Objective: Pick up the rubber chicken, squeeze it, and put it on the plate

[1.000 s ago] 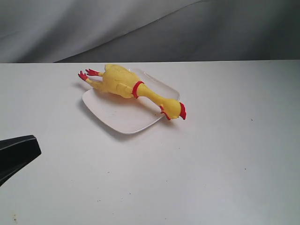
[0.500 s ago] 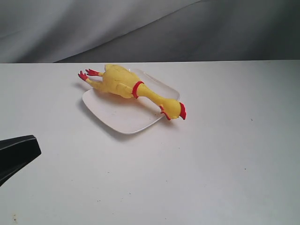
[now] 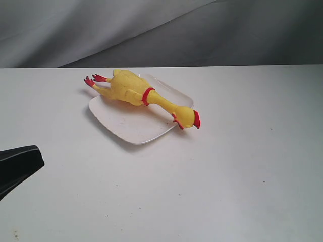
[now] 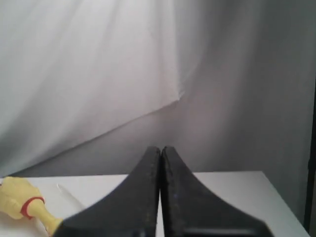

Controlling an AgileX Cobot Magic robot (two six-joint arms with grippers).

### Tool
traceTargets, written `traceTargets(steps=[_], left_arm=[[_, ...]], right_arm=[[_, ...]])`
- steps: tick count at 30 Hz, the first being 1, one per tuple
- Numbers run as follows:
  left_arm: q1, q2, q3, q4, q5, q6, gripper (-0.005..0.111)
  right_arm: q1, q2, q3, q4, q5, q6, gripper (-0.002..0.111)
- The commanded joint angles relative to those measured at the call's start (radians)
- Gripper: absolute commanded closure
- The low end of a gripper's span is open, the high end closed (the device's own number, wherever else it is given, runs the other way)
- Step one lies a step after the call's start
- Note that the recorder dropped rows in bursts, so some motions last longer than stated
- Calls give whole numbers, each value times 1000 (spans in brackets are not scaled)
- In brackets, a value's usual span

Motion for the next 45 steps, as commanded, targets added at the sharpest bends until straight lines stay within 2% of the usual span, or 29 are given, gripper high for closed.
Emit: traceTargets(steps=[1, 10, 13, 20, 26, 45], left_arm=[[-2, -5, 3, -5, 2, -15, 106], [-2, -5, 3, -5, 2, -15, 106], [-2, -5, 3, -5, 2, -15, 106], [-2, -5, 3, -5, 2, -15, 106], [-2, -5, 3, -5, 2, -15, 106], [-2, -5, 3, -5, 2, -15, 106]], right_arm=[[-9, -2, 121, 1, -81, 12, 108], [-9, -4, 415, -15, -370, 12, 108], [-9, -34, 488, -23, -400, 12, 108], [-9, -39, 491, -67, -311, 9, 108], [-9, -39, 491, -99, -138, -3, 108], [-9, -39, 491, -97, -140, -3, 108]])
